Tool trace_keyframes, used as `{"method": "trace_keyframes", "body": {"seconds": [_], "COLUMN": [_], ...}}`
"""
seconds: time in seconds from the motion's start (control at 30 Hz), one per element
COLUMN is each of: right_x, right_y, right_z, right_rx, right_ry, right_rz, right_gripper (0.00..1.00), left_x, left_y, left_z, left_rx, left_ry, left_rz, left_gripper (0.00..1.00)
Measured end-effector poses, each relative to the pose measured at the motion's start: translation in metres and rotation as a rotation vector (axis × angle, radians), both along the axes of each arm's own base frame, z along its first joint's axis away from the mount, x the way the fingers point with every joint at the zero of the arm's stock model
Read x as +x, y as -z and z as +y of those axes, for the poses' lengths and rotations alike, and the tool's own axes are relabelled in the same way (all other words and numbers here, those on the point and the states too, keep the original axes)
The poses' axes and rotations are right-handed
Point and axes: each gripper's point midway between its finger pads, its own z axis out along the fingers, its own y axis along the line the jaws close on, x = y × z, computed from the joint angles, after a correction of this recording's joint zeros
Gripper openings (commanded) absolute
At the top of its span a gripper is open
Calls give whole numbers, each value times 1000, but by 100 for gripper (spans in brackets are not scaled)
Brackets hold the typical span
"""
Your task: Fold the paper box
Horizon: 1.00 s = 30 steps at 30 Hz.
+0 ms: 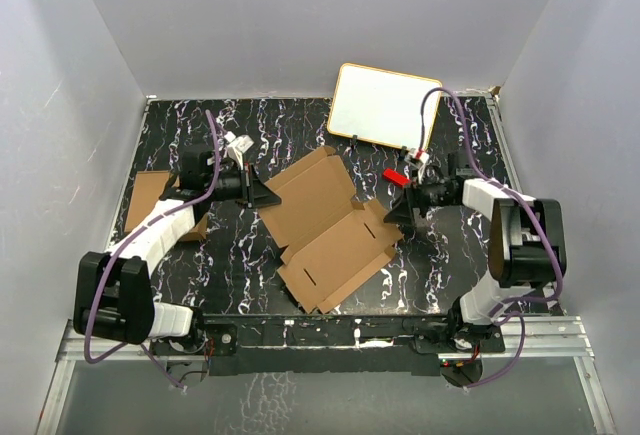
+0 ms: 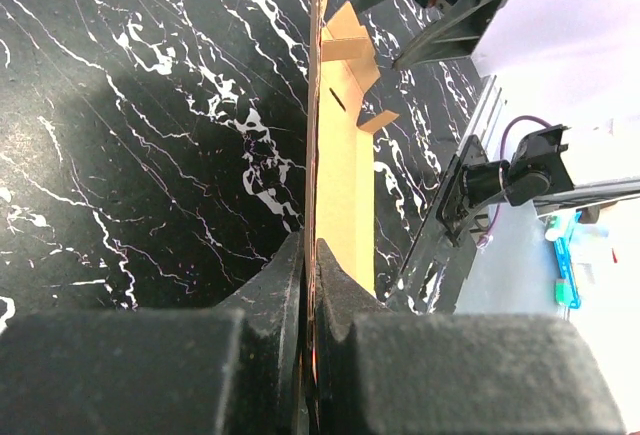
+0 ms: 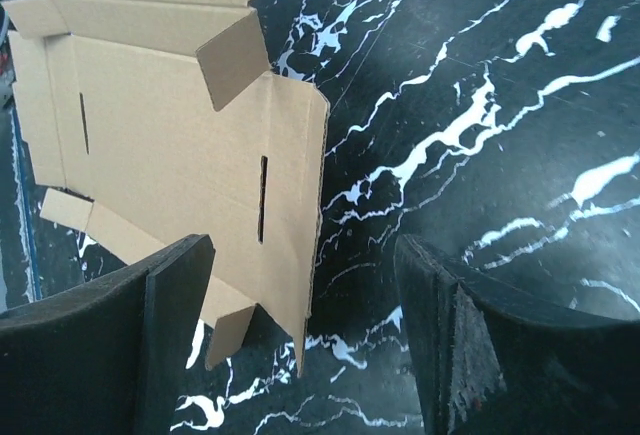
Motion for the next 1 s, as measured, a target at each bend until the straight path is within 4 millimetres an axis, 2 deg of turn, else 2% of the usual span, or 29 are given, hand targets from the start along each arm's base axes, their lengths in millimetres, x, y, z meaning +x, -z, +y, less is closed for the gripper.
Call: {"method": "trace_keyframes", "body": {"seconds": [0.17, 0.37, 0.43, 0.57, 0.67, 0.87, 1.0], "right_x": [4, 9, 9, 9, 12, 25, 36], "right_y": [11, 12, 12, 10, 2, -32, -46], "right_z": [20, 25, 24, 25, 29, 41, 55], "right_rx": [-55, -99, -102, -100, -95, -59, -32], "right_ry": [-64, -70, -65, -62, -58, 23, 78], "right_rz": [38, 38, 44, 49, 21, -172, -302], "right_gripper": [57, 18, 11, 8, 8, 8, 8], "left_x": [1, 0, 0, 1, 7, 22, 25], "left_y": [-5, -13, -15, -20, -31, -76, -108], "left_z": [0, 0, 0, 0, -1, -3, -5], "left_rx": [-6, -13, -14, -13, -14, -35, -43], "left_ry": [-1, -2, -2, -3, -6, -18, -18], "left_rz": [-21, -47, -52, -57, -84, -187, -270], "left_gripper": [0, 0, 0, 0, 0, 0, 0]}}
